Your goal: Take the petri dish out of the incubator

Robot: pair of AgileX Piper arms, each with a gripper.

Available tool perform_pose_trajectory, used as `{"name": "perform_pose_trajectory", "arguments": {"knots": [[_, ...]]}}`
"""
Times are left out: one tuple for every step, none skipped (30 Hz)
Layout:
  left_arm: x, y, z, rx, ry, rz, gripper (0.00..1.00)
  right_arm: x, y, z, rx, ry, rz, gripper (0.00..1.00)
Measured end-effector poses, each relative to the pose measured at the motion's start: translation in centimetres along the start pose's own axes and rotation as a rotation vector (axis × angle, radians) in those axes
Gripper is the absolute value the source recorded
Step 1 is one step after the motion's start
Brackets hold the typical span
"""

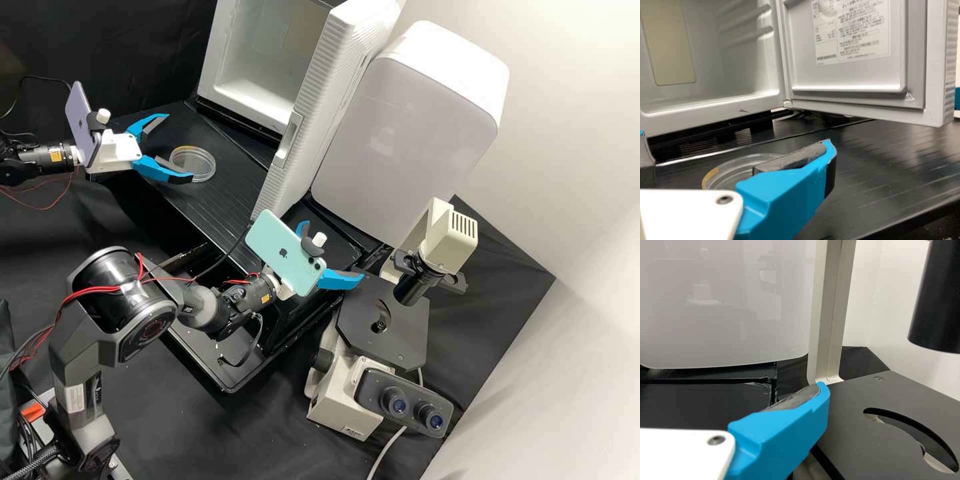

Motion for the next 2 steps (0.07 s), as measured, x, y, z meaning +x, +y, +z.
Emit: {"name": "perform_pose_trajectory", "arguments": {"knots": [[-0.05, 0.18, 0.08, -0.002, -0.003, 0.007, 1.0, 0.0, 0.0, 0.0, 0.0, 0.0, 0.0, 1.0], [-0.12, 0.29, 0.13, -0.003, -0.005, 0.011, 1.0, 0.0, 0.0, 0.0, 0.0, 0.0, 0.0, 1.0]]}}
